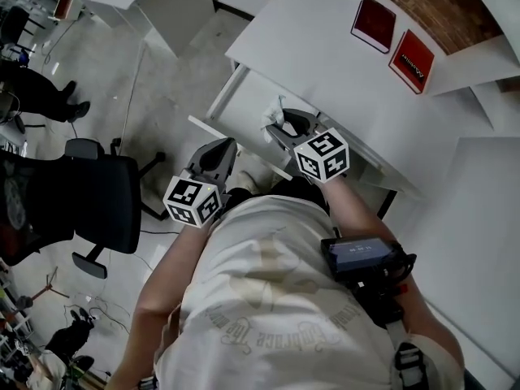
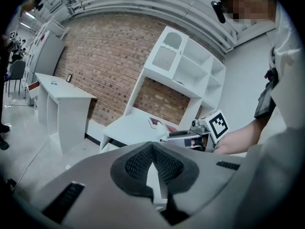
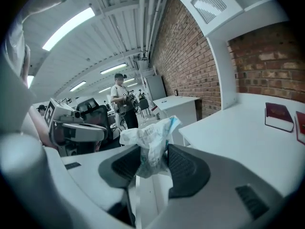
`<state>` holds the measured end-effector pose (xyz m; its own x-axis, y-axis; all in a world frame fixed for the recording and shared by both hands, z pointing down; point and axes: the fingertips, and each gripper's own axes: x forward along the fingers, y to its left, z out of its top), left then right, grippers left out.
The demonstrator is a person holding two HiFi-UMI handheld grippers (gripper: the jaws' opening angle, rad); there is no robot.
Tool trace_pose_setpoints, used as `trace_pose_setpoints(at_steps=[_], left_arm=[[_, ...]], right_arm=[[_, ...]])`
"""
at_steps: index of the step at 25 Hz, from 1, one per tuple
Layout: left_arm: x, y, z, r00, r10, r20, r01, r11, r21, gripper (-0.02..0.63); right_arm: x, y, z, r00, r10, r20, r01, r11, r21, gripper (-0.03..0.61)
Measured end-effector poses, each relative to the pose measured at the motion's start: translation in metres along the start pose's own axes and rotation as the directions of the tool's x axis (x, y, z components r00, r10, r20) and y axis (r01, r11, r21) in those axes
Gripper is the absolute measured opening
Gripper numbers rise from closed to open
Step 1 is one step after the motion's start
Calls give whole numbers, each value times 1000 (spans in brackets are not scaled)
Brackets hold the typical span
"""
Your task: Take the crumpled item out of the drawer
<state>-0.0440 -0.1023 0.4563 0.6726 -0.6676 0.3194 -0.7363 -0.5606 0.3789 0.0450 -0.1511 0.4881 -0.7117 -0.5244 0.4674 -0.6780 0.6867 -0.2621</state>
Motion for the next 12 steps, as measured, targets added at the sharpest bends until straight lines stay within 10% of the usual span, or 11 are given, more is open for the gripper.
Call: trace_pose_setpoints(at_steps=[12], left_arm=[[5, -17, 15, 999, -47, 11, 46, 998, 48, 20]], right_arm=[[-36, 7, 12, 996, -16, 87, 15, 1000, 7, 187]])
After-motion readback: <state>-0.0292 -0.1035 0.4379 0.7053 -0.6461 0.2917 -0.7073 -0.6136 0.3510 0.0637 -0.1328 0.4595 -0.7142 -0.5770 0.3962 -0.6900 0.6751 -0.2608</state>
